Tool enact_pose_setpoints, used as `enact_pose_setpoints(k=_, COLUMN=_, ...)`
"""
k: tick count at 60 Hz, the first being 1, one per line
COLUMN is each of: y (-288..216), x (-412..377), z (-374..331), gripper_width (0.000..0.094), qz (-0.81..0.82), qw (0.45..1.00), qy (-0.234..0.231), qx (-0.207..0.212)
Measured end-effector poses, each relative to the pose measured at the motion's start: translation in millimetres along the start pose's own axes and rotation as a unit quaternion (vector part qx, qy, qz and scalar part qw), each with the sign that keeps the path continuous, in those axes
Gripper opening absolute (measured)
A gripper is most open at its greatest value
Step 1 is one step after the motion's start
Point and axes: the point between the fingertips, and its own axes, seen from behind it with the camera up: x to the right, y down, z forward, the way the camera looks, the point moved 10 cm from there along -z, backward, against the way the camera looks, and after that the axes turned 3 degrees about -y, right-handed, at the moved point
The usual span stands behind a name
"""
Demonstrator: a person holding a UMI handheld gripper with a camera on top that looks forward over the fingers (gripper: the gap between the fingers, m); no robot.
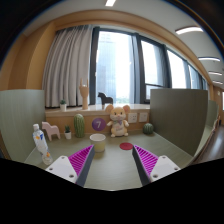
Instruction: Pour water
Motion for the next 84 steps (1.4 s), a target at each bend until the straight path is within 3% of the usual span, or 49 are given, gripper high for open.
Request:
enact_pose_setpoints(k=10, y=38.5, x=-58.7, z=8.4, gripper_width=0.0771, qz=0.013, qw=1.000, qy=-0.026, qx=-0.003)
enact_pose_setpoints(k=31, y=74.3, x=-223.9, z=29.3, gripper_width=0.0779, qz=-0.022, qw=0.983, qy=-0.181, qx=0.006)
enact_pose_setpoints(k=45, y=75.1, x=-285.4, z=83.3, gripper_width=0.0774, qz=-0.026, qw=0.975, qy=-0.220, qx=0.017)
enact_pose_setpoints(k=61, y=73.4, x=-324.0, z=146.8, gripper_width=0.0772, qz=-0.052, qw=0.974, qy=-0.222, qx=0.006)
enact_pose_setpoints(k=66, y=73.1, x=-329.9, z=159.4, gripper_width=0.0743, qz=-0.056, qw=0.972, qy=-0.229, qx=0.011)
enact_pose_setpoints(k=73, y=78.1, x=-329.8, z=166.4, gripper_width=0.0568, qz=-0.058, qw=0.973, qy=-0.222, qx=0.021)
enact_pose_setpoints(k=84, y=79.5, x=-330.2, z=167.9, gripper_width=0.0409, qz=-0.041, qw=0.972, qy=-0.227, qx=0.036)
